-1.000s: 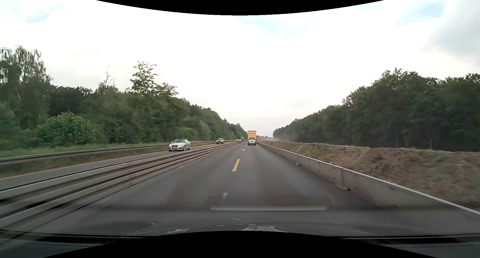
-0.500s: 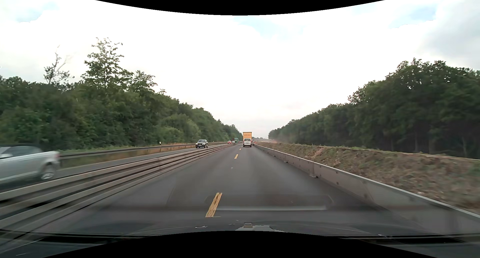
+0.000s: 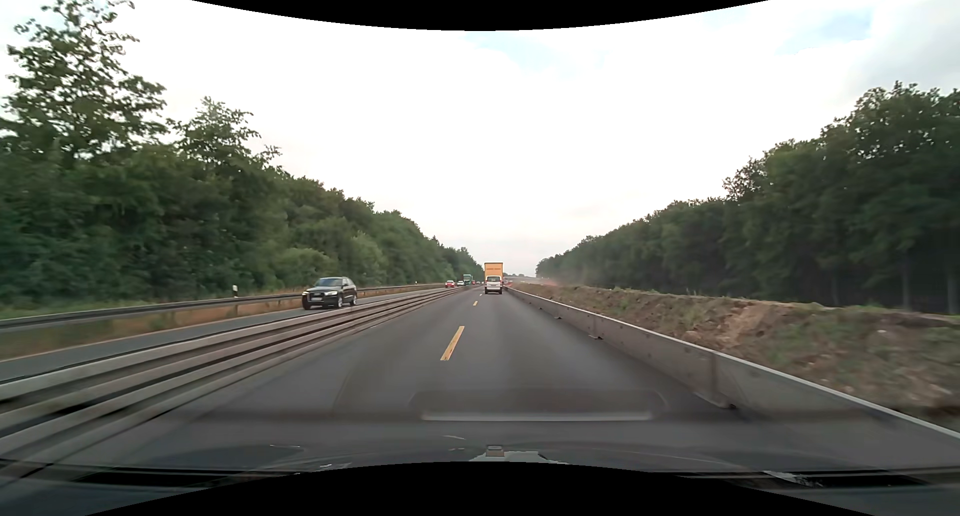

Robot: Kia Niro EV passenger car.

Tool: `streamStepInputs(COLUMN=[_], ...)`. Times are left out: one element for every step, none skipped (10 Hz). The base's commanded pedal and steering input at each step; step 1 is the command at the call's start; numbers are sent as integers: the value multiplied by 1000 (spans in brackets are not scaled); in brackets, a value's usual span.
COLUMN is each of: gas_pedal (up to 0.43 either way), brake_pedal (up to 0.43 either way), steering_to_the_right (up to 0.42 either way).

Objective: Follow the waypoints while adhering to traffic rules and regulations

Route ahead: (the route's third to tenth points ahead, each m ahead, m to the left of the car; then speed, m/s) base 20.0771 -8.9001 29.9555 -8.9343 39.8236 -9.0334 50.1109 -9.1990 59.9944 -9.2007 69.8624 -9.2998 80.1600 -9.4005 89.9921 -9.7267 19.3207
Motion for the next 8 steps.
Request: streamStepInputs(gas_pedal=[0, 0, 0, 0, 0, 0, 0, 8], brake_pedal=[0, 0, 0, 0, 0, 0, 0, 0], steering_to_the_right=[7, 8, 9, 9, 9, 8, 8, 8])
